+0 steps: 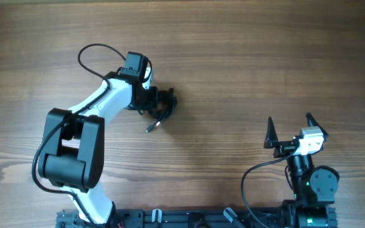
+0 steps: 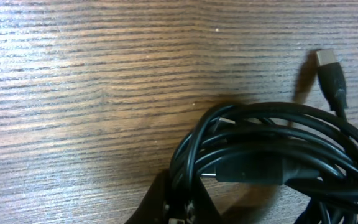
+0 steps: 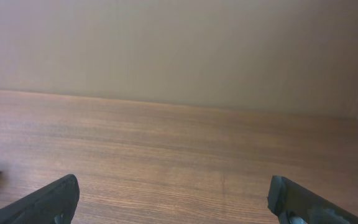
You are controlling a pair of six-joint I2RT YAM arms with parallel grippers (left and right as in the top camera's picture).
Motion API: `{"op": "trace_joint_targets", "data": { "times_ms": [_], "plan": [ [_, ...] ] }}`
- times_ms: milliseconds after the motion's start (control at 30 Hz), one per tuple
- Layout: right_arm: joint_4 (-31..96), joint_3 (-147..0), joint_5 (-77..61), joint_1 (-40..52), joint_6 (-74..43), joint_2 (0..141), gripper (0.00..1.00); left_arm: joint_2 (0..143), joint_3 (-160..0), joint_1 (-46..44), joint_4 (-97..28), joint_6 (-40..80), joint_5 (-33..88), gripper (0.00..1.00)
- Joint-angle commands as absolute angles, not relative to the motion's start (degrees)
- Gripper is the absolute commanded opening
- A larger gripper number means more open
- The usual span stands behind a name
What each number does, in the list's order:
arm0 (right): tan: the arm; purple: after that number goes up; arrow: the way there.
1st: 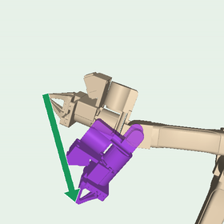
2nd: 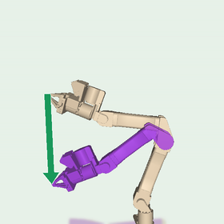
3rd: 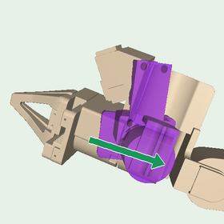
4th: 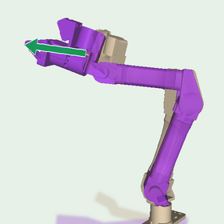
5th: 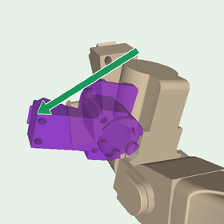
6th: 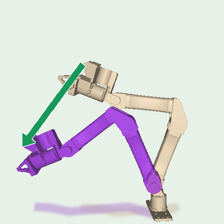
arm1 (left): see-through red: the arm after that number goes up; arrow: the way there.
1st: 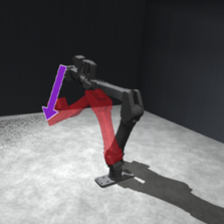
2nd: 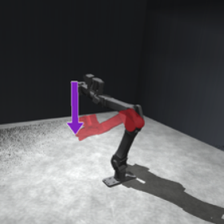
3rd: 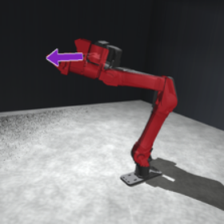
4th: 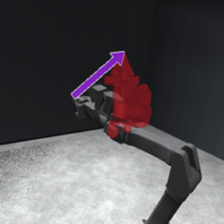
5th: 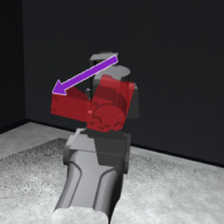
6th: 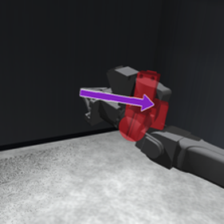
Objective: Untangle cables
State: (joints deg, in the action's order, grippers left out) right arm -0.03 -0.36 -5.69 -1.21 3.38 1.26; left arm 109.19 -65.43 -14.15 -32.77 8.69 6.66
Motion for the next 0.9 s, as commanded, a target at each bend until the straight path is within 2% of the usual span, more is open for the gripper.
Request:
{"op": "trace_joint_targets", "data": {
  "times_ms": [0,200,300,600,800,867],
  "plan": [
    [-0.3,-0.3,-5.1,-0.9,4.4,0.8,1.00,110.2,-66.2,-14.2,-34.8,14.3,6.5,0.04],
    [-0.3,-0.3,-5.1,-0.9,4.4,0.8,1.00,100.3,-67.8,-14.1,-42.8,22.0,6.6,0.04],
    [-0.3,-0.3,-5.1,-0.9,4.4,0.8,1.00,96.2,-67.8,-14.1,-43.9,22.0,9.2,0.04],
    [-0.3,-0.3,-5.1,-0.9,4.4,0.8,1.00,94.1,-67.8,-13.9,-47.3,23.7,15.3,0.04],
    [-0.3,-0.3,-5.4,-0.9,4.0,0.8,1.00,92.1,-67.8,-13.6,-43.7,41.6,15.9,0.04],
    [-0.4,-0.3,-6.6,-0.9,-3.9,0.8,1.00,92.1,-67.8,-13.6,-42.5,49.6,15.9,0.04]
  ]
}}
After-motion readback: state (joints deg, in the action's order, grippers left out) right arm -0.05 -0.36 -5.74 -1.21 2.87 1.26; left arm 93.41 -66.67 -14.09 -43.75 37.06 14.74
